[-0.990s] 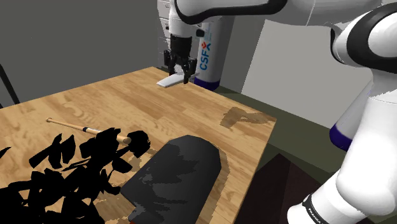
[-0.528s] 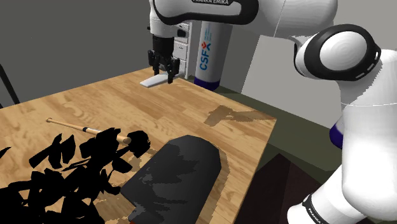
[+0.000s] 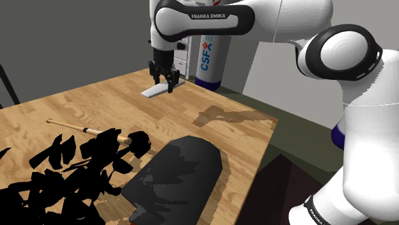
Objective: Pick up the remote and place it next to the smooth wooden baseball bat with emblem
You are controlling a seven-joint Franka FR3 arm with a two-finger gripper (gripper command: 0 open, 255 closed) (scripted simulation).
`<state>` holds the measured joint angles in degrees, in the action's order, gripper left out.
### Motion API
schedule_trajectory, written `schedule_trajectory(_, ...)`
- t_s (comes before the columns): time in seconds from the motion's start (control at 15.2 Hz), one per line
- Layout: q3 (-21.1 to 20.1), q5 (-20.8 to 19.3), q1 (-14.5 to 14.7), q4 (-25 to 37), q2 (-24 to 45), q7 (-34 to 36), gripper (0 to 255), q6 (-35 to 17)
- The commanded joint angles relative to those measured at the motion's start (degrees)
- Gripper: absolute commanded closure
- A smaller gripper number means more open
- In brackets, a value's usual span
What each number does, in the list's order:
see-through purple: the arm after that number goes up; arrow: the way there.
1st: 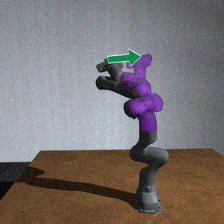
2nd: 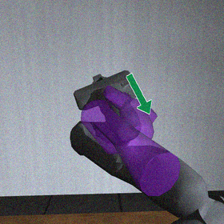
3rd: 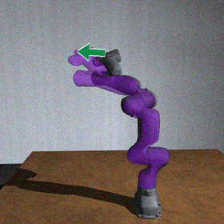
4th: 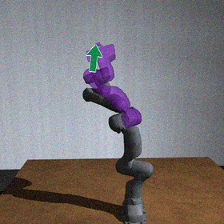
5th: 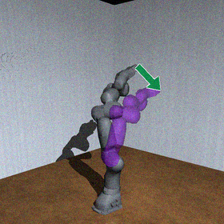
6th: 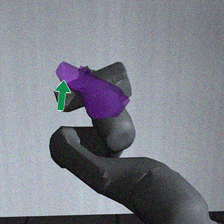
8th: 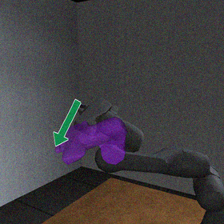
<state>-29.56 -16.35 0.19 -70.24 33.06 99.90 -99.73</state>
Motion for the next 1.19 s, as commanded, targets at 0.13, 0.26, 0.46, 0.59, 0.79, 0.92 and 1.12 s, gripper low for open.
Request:
schedule_trajectory(0.13,0.05,-0.07,-0.58,-3.46,-0.20,0.35,255,-3.21)
schedule_trajectory(0.26,0.13,-0.20,-0.76,-4.82,-0.06,0.51,255,-4.66)
schedule_trajectory(0.46,0.27,-0.44,-0.97,-6.68,0.26,0.76,255,-6.76)
schedule_trajectory(0.59,0.39,-0.63,-1.07,-7.82,0.55,0.93,255,-8.13)
schedule_trajectory(0.79,0.59,-0.96,-1.18,-9.36,1.06,1.21,255,-10.11)
schedule_trajectory(0.92,0.74,-1.20,-1.21,-10.30,1.47,1.40,255,-11.40)
schedule_trajectory(1.12,0.99,-1.61,-1.23,-11.57,2.16,1.69,255,-13.28)
